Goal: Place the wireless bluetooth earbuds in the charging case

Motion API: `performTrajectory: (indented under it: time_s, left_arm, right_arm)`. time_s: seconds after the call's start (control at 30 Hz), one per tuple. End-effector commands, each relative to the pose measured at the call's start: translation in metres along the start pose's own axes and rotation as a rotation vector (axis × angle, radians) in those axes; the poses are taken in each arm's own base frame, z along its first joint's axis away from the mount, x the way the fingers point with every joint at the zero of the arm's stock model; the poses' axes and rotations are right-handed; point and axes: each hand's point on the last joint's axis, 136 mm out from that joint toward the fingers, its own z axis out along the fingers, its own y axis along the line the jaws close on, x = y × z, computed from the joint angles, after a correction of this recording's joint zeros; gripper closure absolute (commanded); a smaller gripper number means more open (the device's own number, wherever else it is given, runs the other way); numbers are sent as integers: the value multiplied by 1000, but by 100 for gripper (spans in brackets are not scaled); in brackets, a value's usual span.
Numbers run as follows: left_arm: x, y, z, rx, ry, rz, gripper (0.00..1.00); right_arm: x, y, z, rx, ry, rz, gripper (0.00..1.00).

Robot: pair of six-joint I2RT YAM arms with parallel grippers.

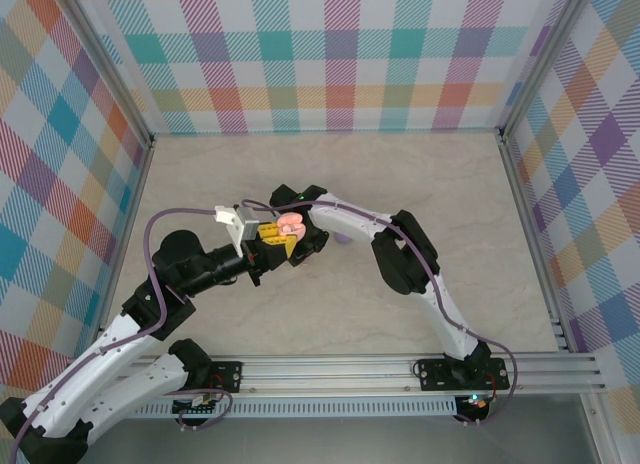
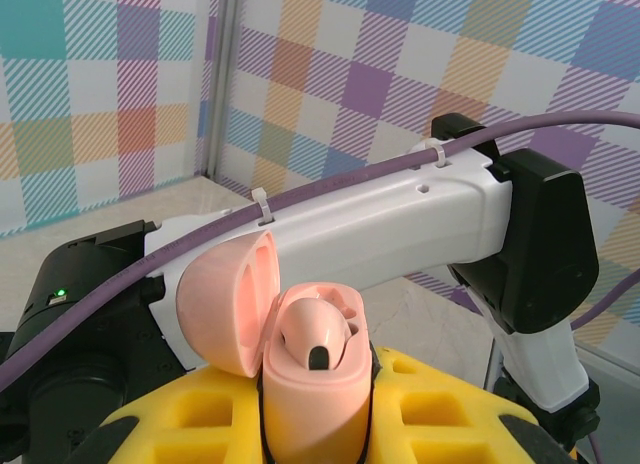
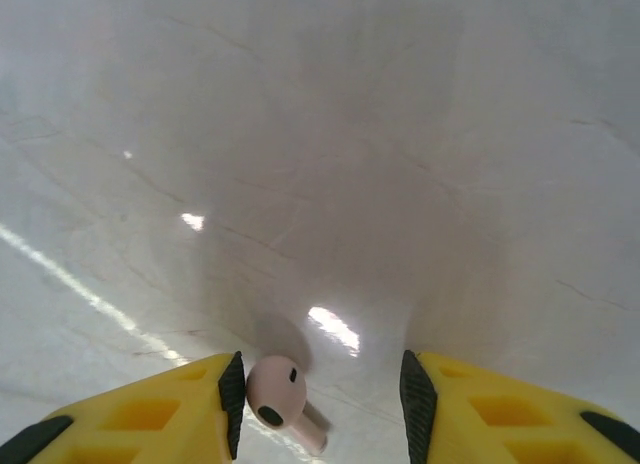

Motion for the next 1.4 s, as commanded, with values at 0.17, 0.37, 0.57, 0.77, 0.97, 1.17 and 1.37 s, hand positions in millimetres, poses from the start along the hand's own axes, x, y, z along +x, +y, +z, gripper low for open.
performTrajectory:
  time_s: [0.17,0.37,0.57,0.77,0.97,1.17,1.37]
  left_arm:
    - [-12,-10,-2,33,-31,10,84]
    - [-12,-10,-1,33,-32,8,84]
    - [-10,-9,0,32,-26,5,84]
    - [-10,-9,0,34,-27,3,84]
    - [-9,-9,0,33,-26,2,84]
    - [-9,-9,0,32,-27,0,84]
    - [-7,-8,1,30,-25,0,84]
  right_arm:
    - [5,-27,-2,115,26,118,58]
    - [6,-7,-12,-1,20,98,58]
    - [11,4,-15,-63,40,99,59]
    - [18,-3,-10,-18,70,126,60]
    - [23,-6,-1,16,96,134,65]
    - [26,-7,11,19,118,145,69]
    - [31,-7,19,34,138,152,68]
